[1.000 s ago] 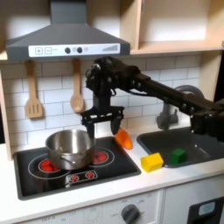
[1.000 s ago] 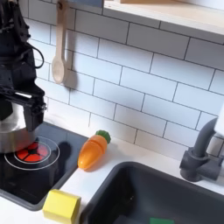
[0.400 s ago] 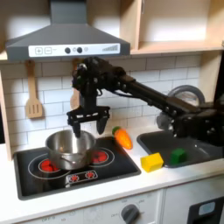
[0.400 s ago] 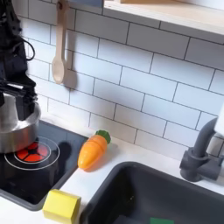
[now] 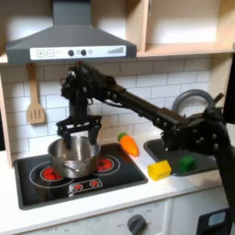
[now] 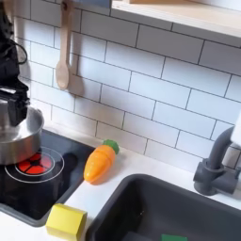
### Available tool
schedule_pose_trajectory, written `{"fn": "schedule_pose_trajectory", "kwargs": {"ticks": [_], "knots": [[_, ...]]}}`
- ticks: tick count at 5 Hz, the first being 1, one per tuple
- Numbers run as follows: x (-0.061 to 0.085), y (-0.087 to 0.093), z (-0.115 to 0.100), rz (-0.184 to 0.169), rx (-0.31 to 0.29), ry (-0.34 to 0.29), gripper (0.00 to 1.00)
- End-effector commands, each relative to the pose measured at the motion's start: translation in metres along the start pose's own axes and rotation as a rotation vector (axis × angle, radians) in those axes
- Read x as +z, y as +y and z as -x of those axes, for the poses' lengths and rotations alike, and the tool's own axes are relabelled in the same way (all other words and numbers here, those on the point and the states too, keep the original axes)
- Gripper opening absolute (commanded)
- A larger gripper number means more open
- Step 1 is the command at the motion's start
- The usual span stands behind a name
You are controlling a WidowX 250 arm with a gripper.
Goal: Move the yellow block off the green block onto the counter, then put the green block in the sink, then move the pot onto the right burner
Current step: 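Move the pot onto the right burner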
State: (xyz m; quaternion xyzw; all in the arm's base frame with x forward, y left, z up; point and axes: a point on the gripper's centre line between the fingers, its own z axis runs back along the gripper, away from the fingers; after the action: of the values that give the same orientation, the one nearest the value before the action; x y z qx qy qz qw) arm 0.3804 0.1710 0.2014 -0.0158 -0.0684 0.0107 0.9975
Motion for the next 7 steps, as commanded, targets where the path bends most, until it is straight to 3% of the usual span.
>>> {"fn": "schedule_pose_trajectory", "kwargs": {"ticks": [1, 3, 5, 6, 7], "knots": [[-0.018, 0.006, 0.005, 0.009, 0.000, 0.053, 1.00], [-0.027, 0.005, 0.004, 0.006, -0.002, 0.057, 1.00], [-0.032, 0.009, -0.002, -0.033, 0.030, 0.041, 1.00], [-0.042, 0.005, -0.003, -0.030, 0.029, 0.070, 1.00], [-0.043, -0.004, -0.004, -0.028, 0.018, 0.072, 1.00]]}}
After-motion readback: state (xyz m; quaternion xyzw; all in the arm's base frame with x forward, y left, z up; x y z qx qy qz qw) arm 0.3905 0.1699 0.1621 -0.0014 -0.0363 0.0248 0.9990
